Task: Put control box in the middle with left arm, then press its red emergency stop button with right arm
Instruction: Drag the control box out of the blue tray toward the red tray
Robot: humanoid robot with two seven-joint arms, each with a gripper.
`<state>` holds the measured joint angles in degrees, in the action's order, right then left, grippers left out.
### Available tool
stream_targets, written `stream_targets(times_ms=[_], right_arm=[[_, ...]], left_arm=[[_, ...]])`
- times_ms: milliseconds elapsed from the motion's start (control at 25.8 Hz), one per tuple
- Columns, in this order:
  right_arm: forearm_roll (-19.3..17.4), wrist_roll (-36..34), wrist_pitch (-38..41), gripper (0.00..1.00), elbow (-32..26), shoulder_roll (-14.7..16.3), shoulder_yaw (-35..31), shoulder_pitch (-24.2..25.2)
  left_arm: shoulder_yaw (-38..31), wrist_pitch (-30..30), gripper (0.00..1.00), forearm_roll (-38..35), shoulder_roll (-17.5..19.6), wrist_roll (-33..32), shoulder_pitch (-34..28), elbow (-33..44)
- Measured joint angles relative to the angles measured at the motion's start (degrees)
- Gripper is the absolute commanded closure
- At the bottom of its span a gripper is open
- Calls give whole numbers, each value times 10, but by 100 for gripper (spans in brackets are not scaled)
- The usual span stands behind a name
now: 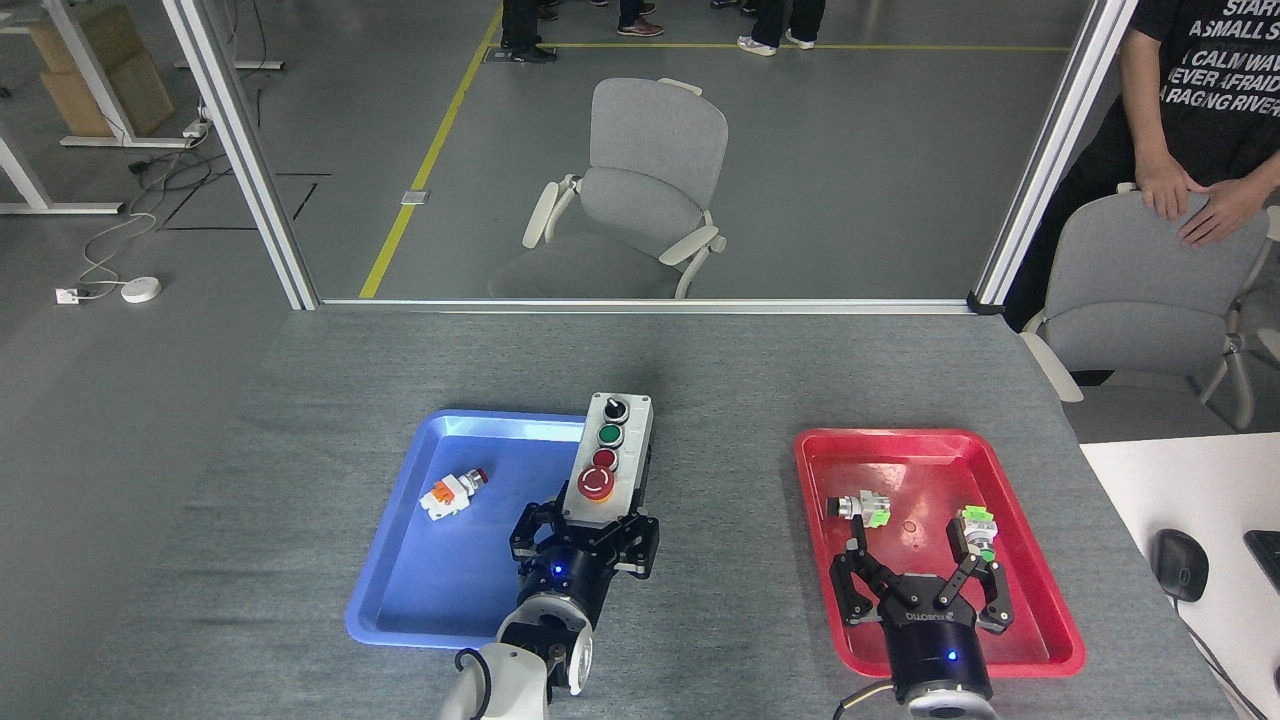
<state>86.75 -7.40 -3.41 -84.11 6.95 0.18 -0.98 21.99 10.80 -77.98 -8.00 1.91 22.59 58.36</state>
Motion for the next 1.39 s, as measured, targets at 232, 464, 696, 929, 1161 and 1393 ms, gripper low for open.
stream_targets(times_ms=[232,464,696,929,1161,1393], right_arm=[[0,-1,1,2,0,-1,0,0],[0,0,1,2,0,-2,0,0],[0,0,1,2,0,-2,0,0],[0,0,1,2,-1,0,0,0],[0,0,0,2,-1,1,-1,0],[0,1,-1,2,-2,1,-1,3]], left_arm=[[56,0,100,25,-1,-11,39,-57],[99,0,100,47,-2,-32,78,-90],[168,9,100,90,-3,-37,96,-101],[222,8,100,105,-3,-38,100,-103],[236,8,100,116,-4,-38,115,-114],[253,1,100,119,-4,-40,121,-129]])
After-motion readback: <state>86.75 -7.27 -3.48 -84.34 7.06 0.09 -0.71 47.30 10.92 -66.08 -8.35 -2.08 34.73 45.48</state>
